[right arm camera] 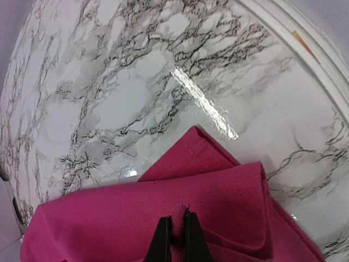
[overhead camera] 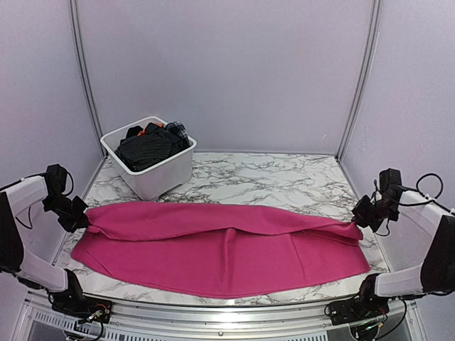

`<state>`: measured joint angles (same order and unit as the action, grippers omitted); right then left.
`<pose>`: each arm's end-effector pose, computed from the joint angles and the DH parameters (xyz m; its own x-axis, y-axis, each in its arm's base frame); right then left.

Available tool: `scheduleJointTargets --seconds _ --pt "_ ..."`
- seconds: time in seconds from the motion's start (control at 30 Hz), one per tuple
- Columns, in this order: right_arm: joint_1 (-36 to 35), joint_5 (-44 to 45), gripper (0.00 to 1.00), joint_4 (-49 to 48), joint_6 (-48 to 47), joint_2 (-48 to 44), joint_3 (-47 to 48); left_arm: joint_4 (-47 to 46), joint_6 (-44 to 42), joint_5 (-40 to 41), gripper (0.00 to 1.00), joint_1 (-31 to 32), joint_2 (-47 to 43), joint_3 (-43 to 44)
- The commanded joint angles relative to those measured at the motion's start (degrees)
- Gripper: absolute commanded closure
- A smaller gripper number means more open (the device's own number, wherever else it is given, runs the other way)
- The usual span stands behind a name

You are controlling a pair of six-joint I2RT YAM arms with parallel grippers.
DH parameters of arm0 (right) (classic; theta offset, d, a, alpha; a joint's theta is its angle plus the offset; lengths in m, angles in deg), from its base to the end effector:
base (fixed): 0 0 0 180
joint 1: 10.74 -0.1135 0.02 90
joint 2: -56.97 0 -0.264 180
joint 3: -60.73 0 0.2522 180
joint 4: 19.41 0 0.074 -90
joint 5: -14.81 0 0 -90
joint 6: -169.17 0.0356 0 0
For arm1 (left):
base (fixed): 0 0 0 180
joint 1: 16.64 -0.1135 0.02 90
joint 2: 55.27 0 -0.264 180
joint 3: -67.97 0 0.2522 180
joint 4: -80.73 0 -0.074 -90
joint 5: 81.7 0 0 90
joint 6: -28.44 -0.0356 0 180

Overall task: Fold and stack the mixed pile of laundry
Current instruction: Fold the flattened trousers at the center of the board.

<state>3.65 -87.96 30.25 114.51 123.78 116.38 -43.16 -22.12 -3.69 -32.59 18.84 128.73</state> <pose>0.2116 -0.0462 0.2124 -0.6101 0.7389 -0.2861 0.6017 0.6669 0.4394 0.2244 0.0564 0.2073 -0.5691 -0.8089 -0.1474 -0.7255 0.5784 -0.3731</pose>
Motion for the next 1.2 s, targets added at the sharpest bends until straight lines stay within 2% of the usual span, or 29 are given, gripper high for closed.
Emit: scheduleJointTargets --seconds 0.0,0.27,0.57,0.7,0.87,1.0,1.17 --pt "-2.1 -3.0 1.00 -7.3 3.9 4.5 -2.8 -3.7 0.1 0.7 1.00 -0.4 4.0 -2.8" --pt "-2.4 -4.4 1.00 -15.9 4.0 21.6 -1.0 -10.5 2.3 -0.2 1.00 0.4 10.8 -5.5" --pt "-0.3 -2.3 1.00 -16.3 0.9 35.2 12.0 -14.9 3.2 0.9 1.00 1.4 19.2 0.2" --pt "4.7 -1.9 1.00 -13.3 -0.9 33.6 15.8 -14.7 2.6 0.5 1.00 0.4 17.8 5.2" --pt "9.1 -3.3 1.00 -11.1 -2.7 28.4 10.3 -11.3 2.6 1.8 1.00 -1.1 13.8 4.9" --pt "8.5 -9.3 1.00 -14.8 -2.8 22.0 4.4 -13.2 0.6 -1.7 1.00 -0.8 11.4 1.2" --pt "3.4 -11.6 1.00 -14.8 -5.0 22.3 13.1 -14.7 -2.1 -4.7 1.00 1.4 11.0 2.9"
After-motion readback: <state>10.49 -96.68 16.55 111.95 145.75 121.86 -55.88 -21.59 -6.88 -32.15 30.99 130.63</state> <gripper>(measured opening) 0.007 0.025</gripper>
